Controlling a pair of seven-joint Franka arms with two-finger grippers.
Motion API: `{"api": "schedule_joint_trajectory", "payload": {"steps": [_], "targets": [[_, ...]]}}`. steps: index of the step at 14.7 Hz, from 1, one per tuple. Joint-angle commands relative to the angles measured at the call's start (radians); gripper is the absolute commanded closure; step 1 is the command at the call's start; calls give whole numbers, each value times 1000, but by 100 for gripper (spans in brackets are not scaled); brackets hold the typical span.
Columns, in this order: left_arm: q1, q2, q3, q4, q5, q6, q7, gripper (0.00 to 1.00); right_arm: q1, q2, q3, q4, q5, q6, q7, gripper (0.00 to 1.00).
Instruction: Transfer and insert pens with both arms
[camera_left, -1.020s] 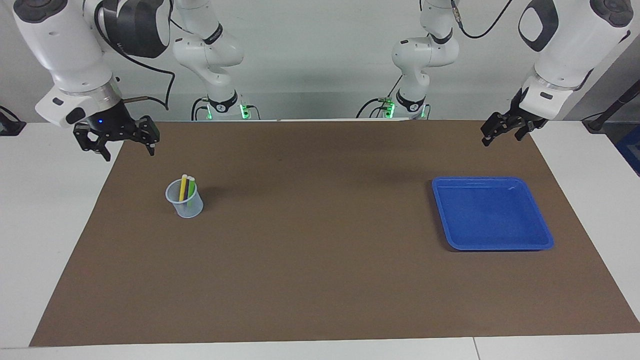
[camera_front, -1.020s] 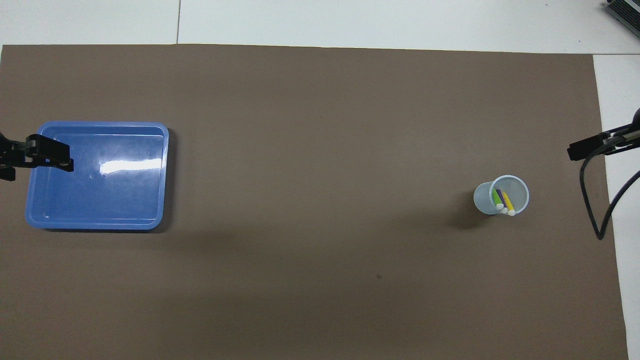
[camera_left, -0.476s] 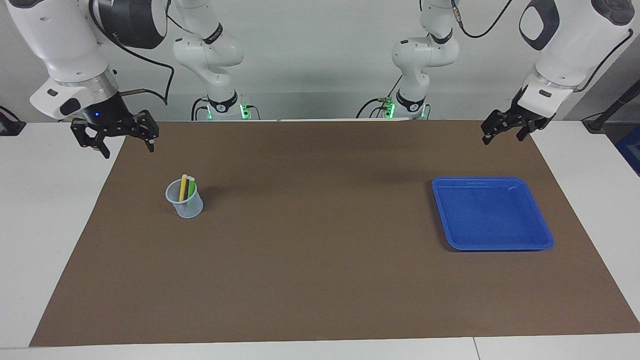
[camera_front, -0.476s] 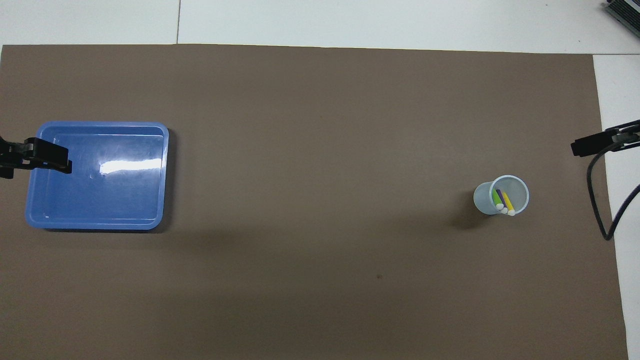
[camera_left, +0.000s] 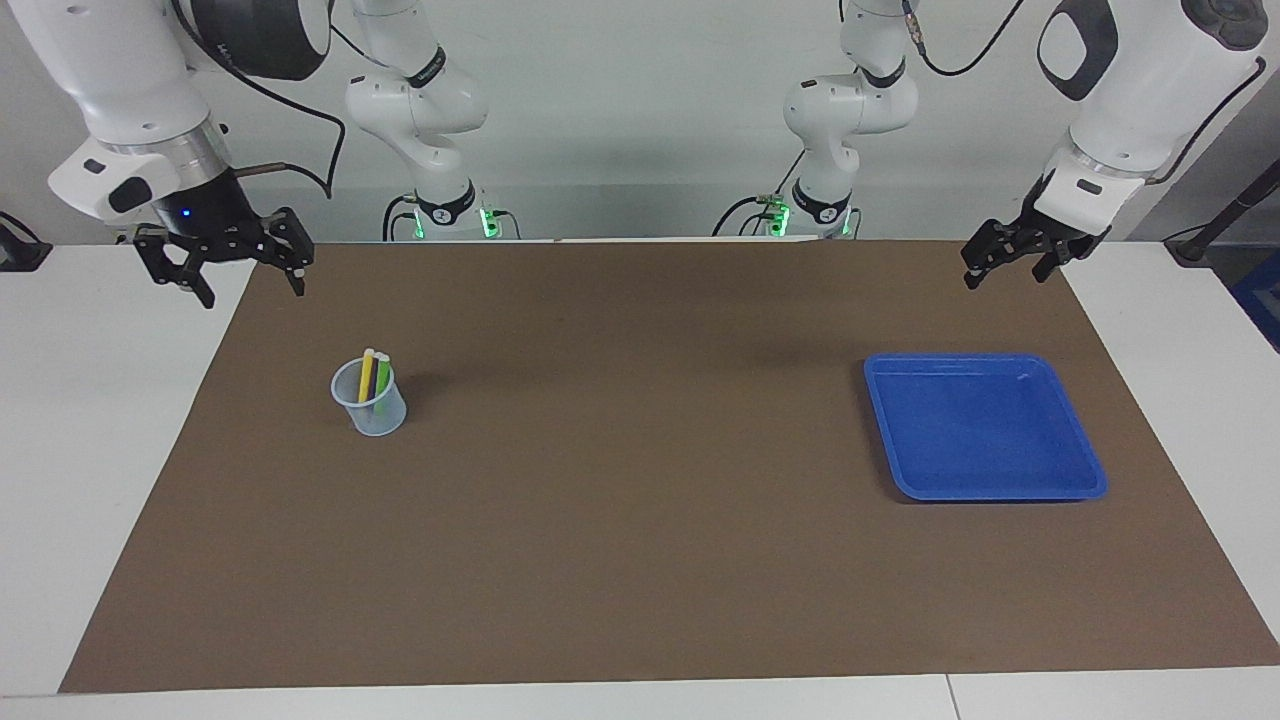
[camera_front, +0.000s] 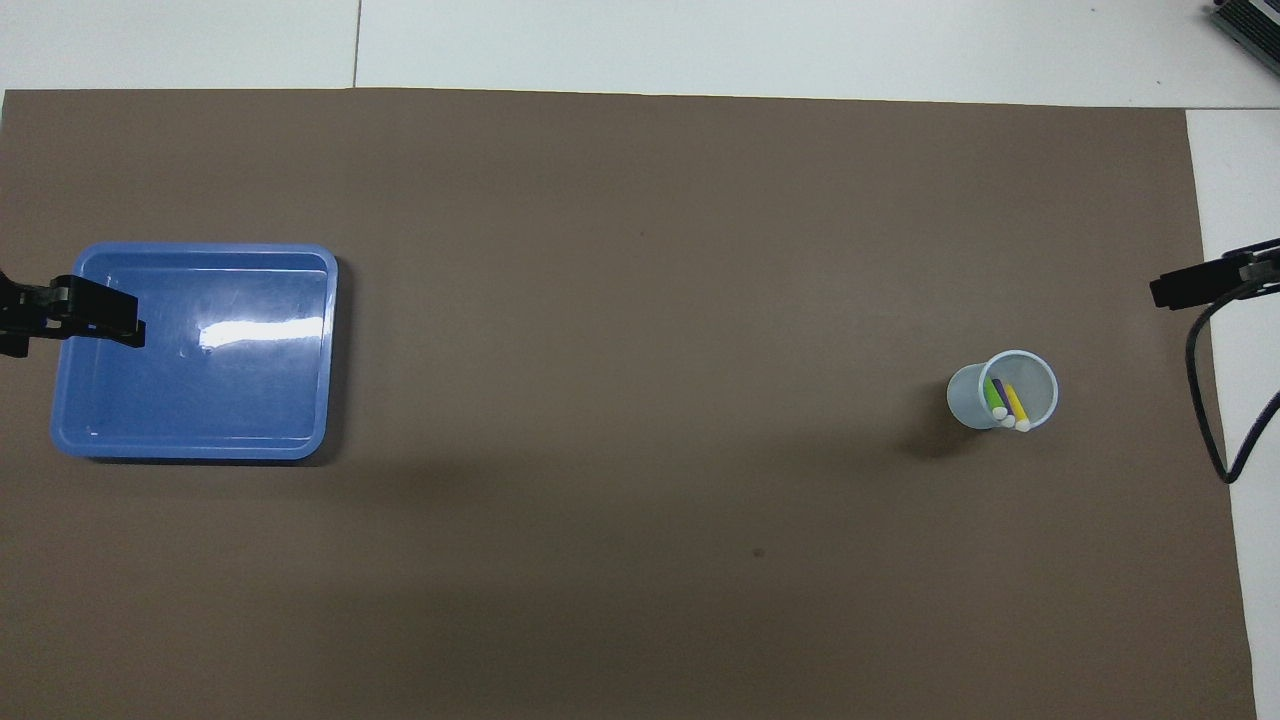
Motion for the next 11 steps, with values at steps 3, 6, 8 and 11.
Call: {"api": "schedule_joint_trajectory", "payload": {"steps": [3,6,8,11], "targets": [[-5,-13,3,-5,-13,-1,14,0,-17,-3,2,8,54,-38,-22,0],[-5,-14,1,-5,-13,-1,14,0,-15,-3,-1,8,50,-34,-20,0],[-4,-14,1,-6,-13,-1,14,0,-15,-3,-1,8,50,-32,-20,0],[-4,-14,1,-6,-13,-1,14,0,-15,-3,-1,8,47,-31,-20,0]]}}
